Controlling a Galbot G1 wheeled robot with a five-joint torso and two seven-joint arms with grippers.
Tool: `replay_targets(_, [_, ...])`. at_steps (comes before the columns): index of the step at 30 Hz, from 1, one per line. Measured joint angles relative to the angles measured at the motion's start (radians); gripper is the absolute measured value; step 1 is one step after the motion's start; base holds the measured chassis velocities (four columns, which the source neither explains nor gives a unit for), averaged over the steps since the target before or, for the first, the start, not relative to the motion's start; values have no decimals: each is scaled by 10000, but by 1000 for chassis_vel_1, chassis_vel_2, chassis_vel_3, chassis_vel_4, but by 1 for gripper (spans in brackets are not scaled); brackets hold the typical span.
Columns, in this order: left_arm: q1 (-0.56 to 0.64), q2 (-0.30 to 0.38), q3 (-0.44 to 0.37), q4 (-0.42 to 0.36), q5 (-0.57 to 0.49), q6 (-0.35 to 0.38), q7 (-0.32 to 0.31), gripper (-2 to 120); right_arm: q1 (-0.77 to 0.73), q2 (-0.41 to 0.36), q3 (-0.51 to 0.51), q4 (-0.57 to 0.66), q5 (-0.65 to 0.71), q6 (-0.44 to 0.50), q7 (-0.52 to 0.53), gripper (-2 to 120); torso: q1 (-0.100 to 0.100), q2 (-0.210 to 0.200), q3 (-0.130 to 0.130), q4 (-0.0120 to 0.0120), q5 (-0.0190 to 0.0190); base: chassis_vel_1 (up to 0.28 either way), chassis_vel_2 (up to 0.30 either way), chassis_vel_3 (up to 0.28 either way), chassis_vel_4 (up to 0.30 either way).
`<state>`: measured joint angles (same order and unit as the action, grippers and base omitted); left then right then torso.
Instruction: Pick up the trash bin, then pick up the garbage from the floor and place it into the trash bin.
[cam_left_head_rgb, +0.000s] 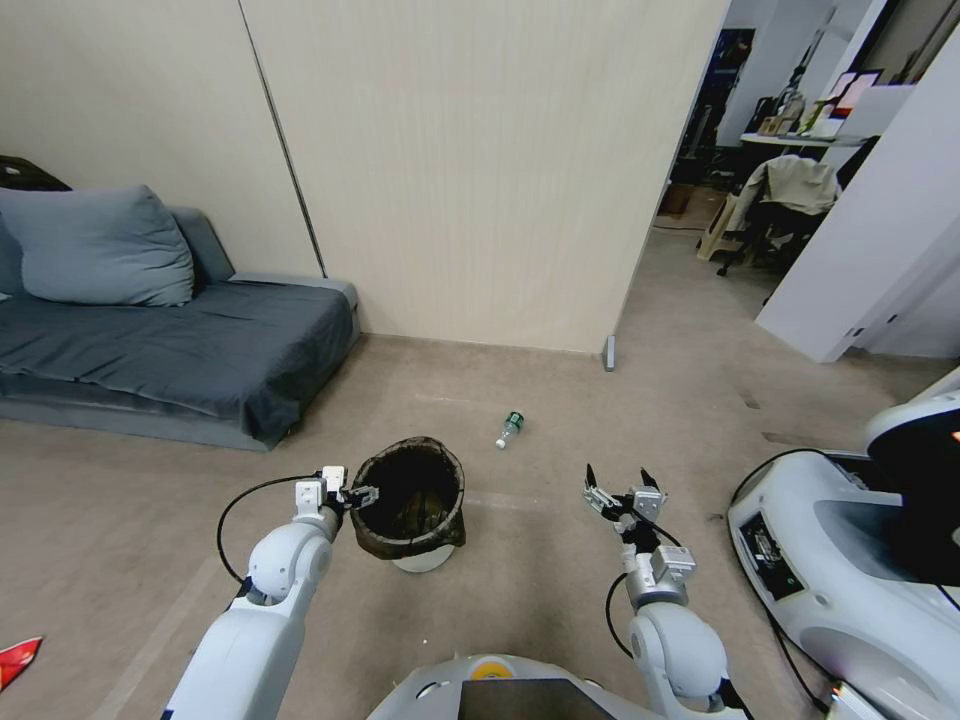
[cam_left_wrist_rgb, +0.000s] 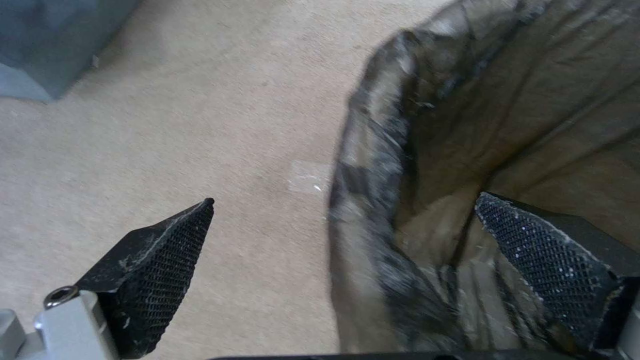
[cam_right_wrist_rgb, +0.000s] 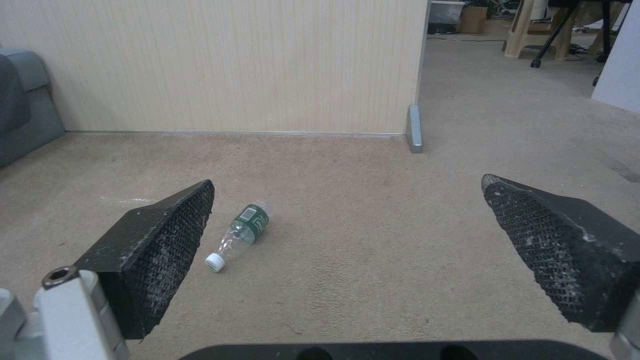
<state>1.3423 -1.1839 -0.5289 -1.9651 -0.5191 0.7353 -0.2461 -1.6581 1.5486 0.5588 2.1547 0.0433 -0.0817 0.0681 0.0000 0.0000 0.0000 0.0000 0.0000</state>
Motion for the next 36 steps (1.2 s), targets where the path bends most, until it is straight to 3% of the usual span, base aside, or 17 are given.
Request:
replay_targets(15, [-234, -166, 153, 647, -709, 0, -104, 100, -43, -76, 3, 2, -7, -8, -15, 100, 0, 0, 0, 0, 0, 0, 0, 0, 0])
replay_targets(36, [-141, -302, 150, 746, -1208, -26, -247, 99, -37, -84, 48, -60, -19, 1, -37, 100, -1, 1, -2, 2, 6, 0, 0, 0, 0])
